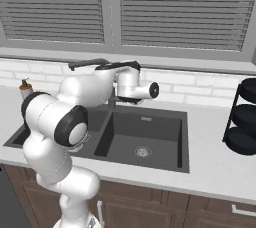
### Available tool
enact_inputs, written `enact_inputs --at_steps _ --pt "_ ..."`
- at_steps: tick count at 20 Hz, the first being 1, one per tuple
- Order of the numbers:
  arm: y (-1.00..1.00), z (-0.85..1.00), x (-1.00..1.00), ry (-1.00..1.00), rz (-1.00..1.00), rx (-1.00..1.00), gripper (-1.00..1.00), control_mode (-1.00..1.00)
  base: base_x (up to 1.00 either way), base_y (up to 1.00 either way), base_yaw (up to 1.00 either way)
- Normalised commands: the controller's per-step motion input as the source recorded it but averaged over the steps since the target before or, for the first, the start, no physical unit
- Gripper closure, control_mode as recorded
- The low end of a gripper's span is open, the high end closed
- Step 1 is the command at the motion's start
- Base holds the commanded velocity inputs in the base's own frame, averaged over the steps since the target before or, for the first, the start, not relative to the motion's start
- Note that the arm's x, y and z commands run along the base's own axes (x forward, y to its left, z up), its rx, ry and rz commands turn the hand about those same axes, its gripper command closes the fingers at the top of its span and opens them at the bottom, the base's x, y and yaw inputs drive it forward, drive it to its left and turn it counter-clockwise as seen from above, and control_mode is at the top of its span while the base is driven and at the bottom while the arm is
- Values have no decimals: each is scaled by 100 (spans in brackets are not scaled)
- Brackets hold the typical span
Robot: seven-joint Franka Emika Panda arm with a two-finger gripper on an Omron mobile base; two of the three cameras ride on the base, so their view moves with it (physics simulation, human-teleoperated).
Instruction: Put the colander in the sink, put the apple, peach in the colander, and turn on the sink faucet and pour water over the colander.
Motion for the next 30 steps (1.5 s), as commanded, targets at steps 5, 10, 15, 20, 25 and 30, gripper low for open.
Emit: enact_inputs --at_steps 5,10,15,20,25,30 --pt "0 -55 17 -1 7 -2 -100 -100 0 0 0" --pt "-2 -24 40 -12 5 -6 -100 -100 0 0 0" --pt "-25 -25 57 -26 4 -12 -100 -100 0 0 0" --pt "-25 -38 33 -35 10 -16 -100 -100 0 0 0" --pt "-1 -28 -4 -40 20 -14 -100 -100 0 0 0" --pt "5 -4 -4 -29 20 -3 -100 -100 0 0 0"
